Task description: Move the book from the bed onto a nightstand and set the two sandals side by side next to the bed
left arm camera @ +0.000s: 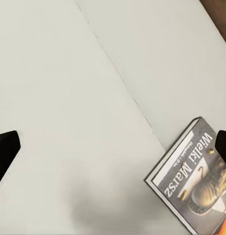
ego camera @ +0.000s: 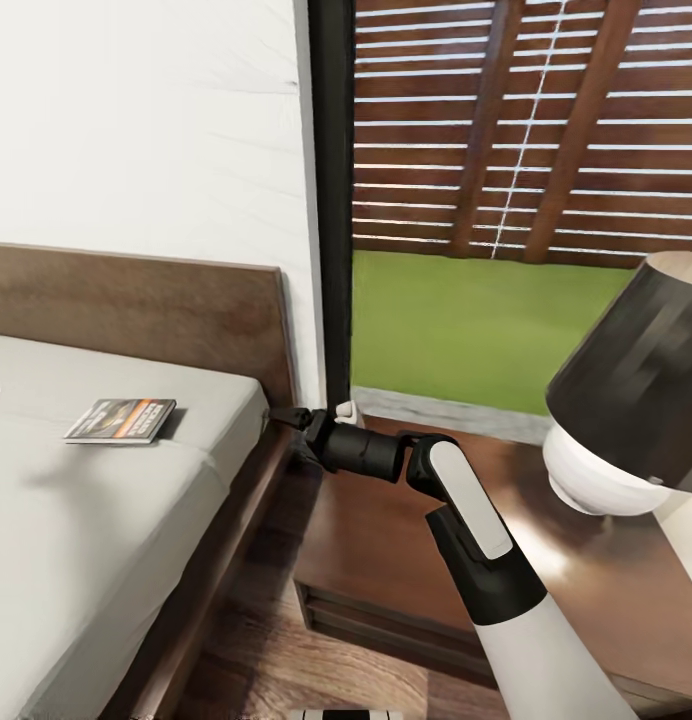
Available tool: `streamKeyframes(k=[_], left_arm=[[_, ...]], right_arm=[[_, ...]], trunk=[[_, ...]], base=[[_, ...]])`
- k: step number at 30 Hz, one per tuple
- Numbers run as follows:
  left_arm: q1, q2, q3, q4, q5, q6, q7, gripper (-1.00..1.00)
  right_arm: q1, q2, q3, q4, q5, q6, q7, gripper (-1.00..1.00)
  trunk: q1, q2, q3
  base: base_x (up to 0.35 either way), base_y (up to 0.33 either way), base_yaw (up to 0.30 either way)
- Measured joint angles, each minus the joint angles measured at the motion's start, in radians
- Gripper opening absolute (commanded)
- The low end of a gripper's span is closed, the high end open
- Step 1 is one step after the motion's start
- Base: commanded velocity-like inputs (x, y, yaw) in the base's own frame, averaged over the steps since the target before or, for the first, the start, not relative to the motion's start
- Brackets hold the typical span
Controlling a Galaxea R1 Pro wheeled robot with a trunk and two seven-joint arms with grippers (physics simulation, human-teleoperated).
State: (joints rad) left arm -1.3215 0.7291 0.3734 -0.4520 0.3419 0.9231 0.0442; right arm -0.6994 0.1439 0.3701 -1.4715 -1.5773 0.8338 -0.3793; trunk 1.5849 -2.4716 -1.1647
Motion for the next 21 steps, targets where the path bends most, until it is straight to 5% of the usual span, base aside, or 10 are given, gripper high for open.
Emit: streamKeyframes(k=[21], left_arm=[[0.0,-0.002,0.0,-0.004,0.001,-0.001,0.0,1.0]], right_arm=[[0.0,0.0,0.001,-0.003,0.001,0.0,0.001,1.0]], trunk=[[0.0,0.0,0.0]], base=[[0.0,0.0,0.127]])
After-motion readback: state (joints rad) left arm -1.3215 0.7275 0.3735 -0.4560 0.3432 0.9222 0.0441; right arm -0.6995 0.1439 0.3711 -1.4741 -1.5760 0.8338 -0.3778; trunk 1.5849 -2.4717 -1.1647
